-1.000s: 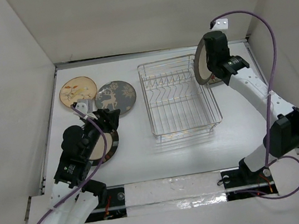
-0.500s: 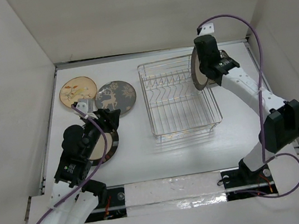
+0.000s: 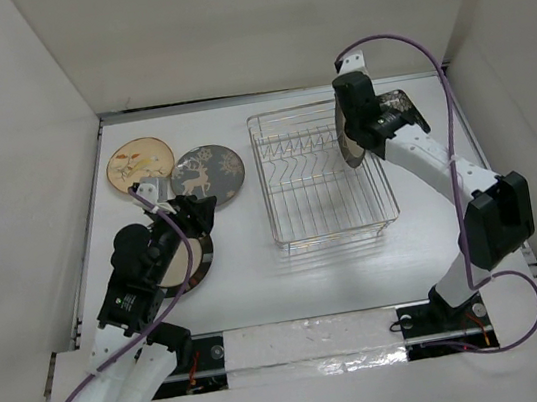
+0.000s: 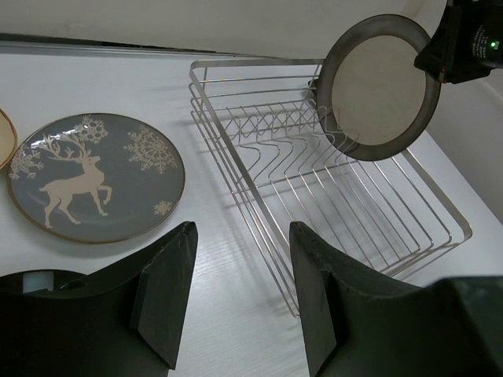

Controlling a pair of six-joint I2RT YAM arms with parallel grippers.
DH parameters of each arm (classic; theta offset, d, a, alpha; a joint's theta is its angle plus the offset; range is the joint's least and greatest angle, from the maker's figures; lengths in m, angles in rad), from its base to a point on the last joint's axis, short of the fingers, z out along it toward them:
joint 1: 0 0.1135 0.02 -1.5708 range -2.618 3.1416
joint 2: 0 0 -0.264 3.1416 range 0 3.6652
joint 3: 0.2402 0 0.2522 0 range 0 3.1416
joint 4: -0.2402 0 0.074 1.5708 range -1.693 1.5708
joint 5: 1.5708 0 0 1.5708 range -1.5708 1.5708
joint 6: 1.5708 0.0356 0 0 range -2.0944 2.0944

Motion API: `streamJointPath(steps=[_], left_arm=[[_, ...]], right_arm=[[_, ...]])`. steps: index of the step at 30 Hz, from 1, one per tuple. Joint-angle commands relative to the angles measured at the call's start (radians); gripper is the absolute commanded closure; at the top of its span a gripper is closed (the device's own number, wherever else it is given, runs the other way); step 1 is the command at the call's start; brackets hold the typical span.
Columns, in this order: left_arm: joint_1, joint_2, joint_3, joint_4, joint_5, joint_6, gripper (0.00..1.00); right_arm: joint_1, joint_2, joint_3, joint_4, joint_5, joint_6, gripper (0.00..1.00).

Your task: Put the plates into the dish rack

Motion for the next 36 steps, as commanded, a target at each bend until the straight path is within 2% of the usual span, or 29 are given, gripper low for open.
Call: streamJointPath(steps=[1, 13, 16, 17, 19, 20, 21, 24, 28, 30, 32, 33, 34, 36], left_arm=[[-0.005, -0.001, 0.002, 0.040, 0.021, 0.008, 0.53], [-0.005, 0.005, 0.005, 0.038, 0.012, 0.010, 0.52], [-0.005, -0.003, 0.005, 0.041, 0.000, 0.010, 0.52], [-0.005, 0.007, 0.008, 0.041, -0.005, 0.010, 0.52], [-0.005, 0.014, 0.008, 0.038, 0.007, 0.010, 0.52], [-0.005, 0.013, 0.006, 0.037, 0.015, 0.010, 0.52], [-0.005, 0.004, 0.005, 0.037, 0.011, 0.010, 0.52], [-0.005, 0.005, 0.006, 0.043, -0.005, 0.010, 0.52], [-0.005, 0.010, 0.006, 0.033, 0.011, 0.011, 0.54], [-0.005, 0.011, 0.008, 0.041, 0.000, 0.011, 0.57], [-0.005, 0.019, 0.009, 0.037, 0.018, 0.011, 0.61], [-0.005, 0.020, 0.008, 0.032, 0.023, 0.011, 0.67], [-0.005, 0.014, 0.008, 0.030, 0.023, 0.013, 0.71], [-0.005, 0.005, 0.006, 0.040, 0.005, 0.013, 0.79]], right_arm=[[0.017, -0.014, 0.003, 0.142, 0.051, -0.014, 1.00], [0.008, 0.007, -0.067, 0.121, 0.011, 0.120, 1.00], [0.008, -0.005, -0.078, 0.130, 0.000, 0.153, 0.84], [0.008, -0.016, -0.077, 0.125, 0.004, 0.166, 0.66], [0.008, -0.036, -0.080, 0.131, 0.010, 0.178, 0.50], [0.008, -0.049, -0.089, 0.144, 0.008, 0.183, 0.38], [-0.002, -0.083, -0.095, 0.164, 0.002, 0.192, 0.33], [-0.011, -0.135, -0.110, 0.176, -0.027, 0.212, 0.24], [-0.052, -0.275, -0.199, 0.266, -0.079, 0.282, 0.24], [-0.104, -0.321, -0.245, 0.309, -0.087, 0.327, 0.37], [-0.184, -0.387, -0.326, 0.341, -0.127, 0.422, 0.61], [-0.216, -0.405, -0.361, 0.408, -0.154, 0.454, 0.93], [-0.248, -0.419, -0.432, 0.435, -0.223, 0.523, 1.00], [-0.340, -0.424, -0.477, 0.472, -0.291, 0.580, 1.00]])
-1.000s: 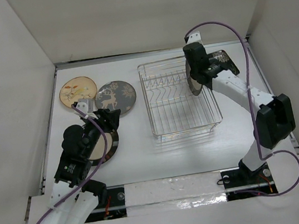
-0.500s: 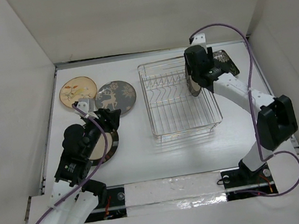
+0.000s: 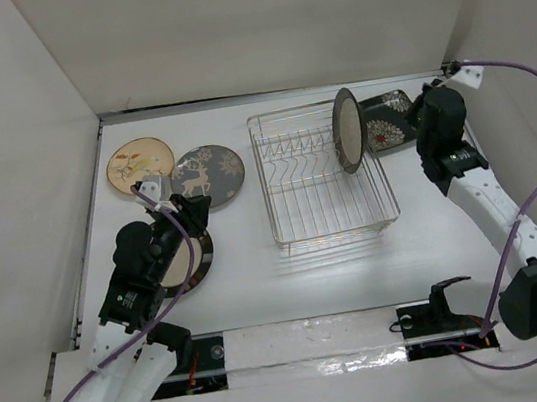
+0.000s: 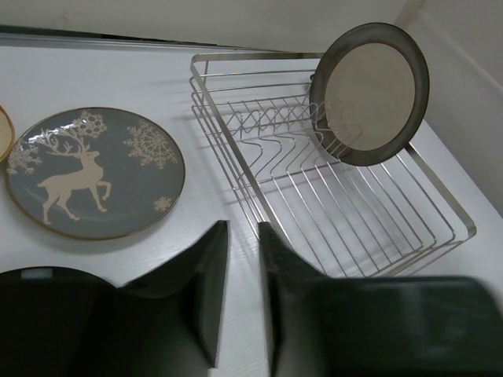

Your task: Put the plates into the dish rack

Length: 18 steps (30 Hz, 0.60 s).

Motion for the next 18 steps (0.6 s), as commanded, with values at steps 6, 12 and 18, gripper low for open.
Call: streamJointPath(steps=[6, 12, 18], left_arm=[[-0.005, -0.007, 0.008, 0.029, 0.004, 0.011, 1.00], [-0.005, -0.005, 0.006, 0.028, 0.010, 0.015, 1.00], [-0.005, 0.021, 0.014, 0.025, 0.025, 0.019, 0.89]], right_arm=[[-0.226, 0.112, -0.153, 0.188, -0.304, 0.304, 0.64], [-0.330, 0.290, -0.166, 0.223, -0.398, 0.407, 0.39], [-0.391, 0.458, -0.164, 0.295, -0.462, 0.476, 0.40]])
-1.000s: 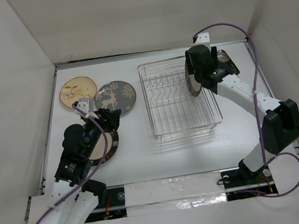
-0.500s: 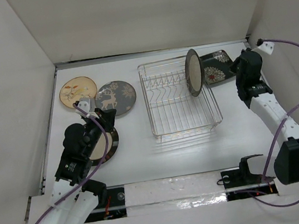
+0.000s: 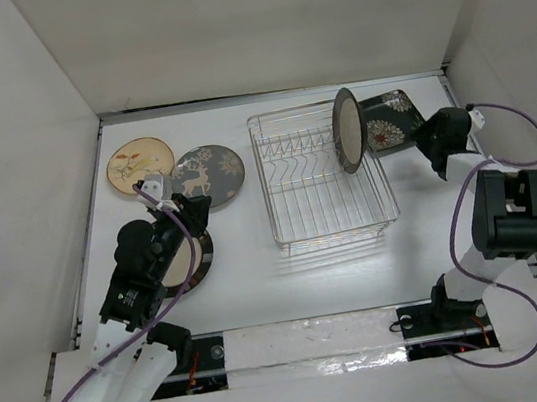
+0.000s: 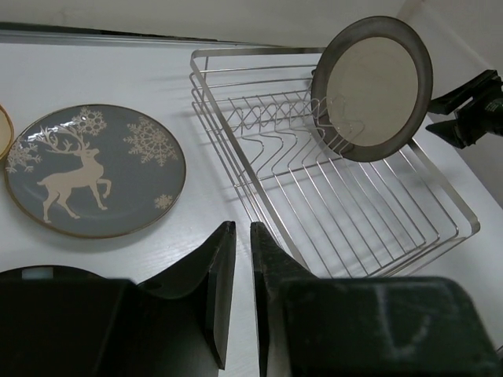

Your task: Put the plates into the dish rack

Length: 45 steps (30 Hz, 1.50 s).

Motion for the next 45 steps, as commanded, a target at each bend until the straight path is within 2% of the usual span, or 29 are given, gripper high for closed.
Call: streamJointPath(steps=[1, 10, 20, 23, 26, 27, 30, 32, 39, 45], left_arm=[[-0.005, -0.001, 0.011, 0.028, 0.013, 0.015, 0.88], [-0.005, 0.002, 0.014, 0.039, 0.001, 0.016, 0.85], [-0.005, 0.007, 0.020, 0.028, -0.004, 0.022, 0.85], [-0.005, 0.005, 0.018, 0.033, -0.013, 0.022, 0.85], [-0.005, 0.002, 0.020, 0.024, -0.018, 0.025, 0.85], [-0.005, -0.004, 0.017, 0.030, -0.028, 0.025, 0.85], [-0.005, -0.001, 0.020, 0.027, -0.027, 0.027, 0.85], [-0.005, -0.001, 0.019, 0.022, -0.024, 0.028, 0.85], [-0.005, 0.007, 0.020, 0.028, -0.013, 0.028, 0.85], [-0.005, -0.004, 0.017, 0.028, -0.001, 0.024, 0.85]], right_arm=[[-0.021, 0.063, 0.003, 0.118, -0.068, 0.075, 0.40], [-0.042, 0.280, 0.144, 0.125, -0.131, 0.158, 0.41], [-0.042, 0.392, 0.242, 0.150, -0.223, 0.256, 0.48], [-0.042, 0.430, 0.261, 0.150, -0.257, 0.304, 0.54], [-0.042, 0.470, 0.239, 0.233, -0.292, 0.371, 0.70], [-0.042, 0.470, 0.207, 0.285, -0.291, 0.388, 0.80], [-0.033, 0.446, 0.161, 0.322, -0.242, 0.428, 0.94], [-0.033, 0.406, 0.129, 0.325, -0.199, 0.422, 1.00], [-0.045, 0.164, 0.028, 0.325, -0.042, 0.347, 1.00], [-0.007, -0.141, -0.012, 0.262, 0.168, 0.149, 1.00]])
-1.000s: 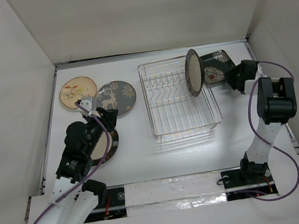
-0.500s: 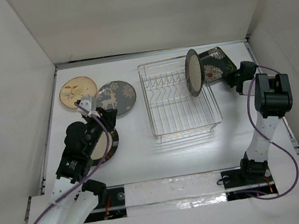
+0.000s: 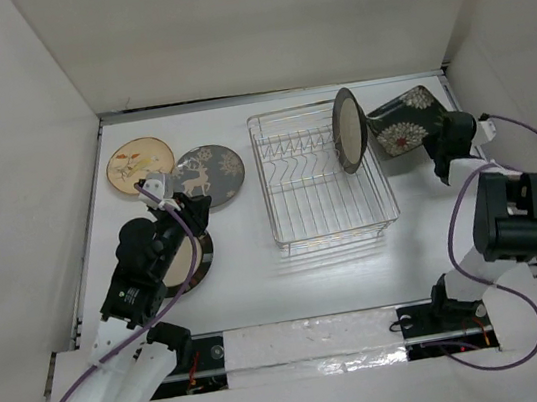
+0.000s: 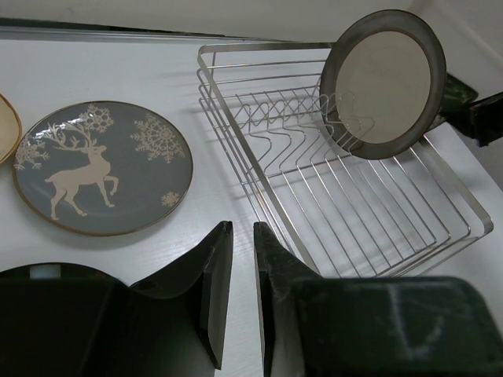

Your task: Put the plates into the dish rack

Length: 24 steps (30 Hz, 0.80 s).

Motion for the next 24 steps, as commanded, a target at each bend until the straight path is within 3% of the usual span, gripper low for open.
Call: streamJointPath(steps=[1, 7, 11, 16, 24], left_arm=[[-0.005, -0.021, 0.015, 0.035, 0.010, 0.009, 0.85], [-0.005, -0.030, 0.014, 0.032, 0.030, 0.007, 0.85], [-0.005, -0.029, 0.015, 0.034, 0.053, 0.003, 0.85], [-0.005, -0.050, 0.015, 0.043, 0.045, 0.000, 0.85], [-0.005, -0.089, 0.012, 0.037, 0.056, 0.000, 0.85]], right_arm=[[0.050, -0.223, 0.034, 0.150, 0.173, -0.123, 1.00], [0.161, -0.482, 0.087, 0.082, 0.357, -0.307, 1.00], [0.304, -0.579, 0.161, 0.054, 0.467, -0.447, 1.00], [0.529, -0.582, 0.290, 0.034, 0.611, -0.681, 1.00], [0.796, -0.437, 0.452, 0.097, 0.745, -0.875, 1.00]])
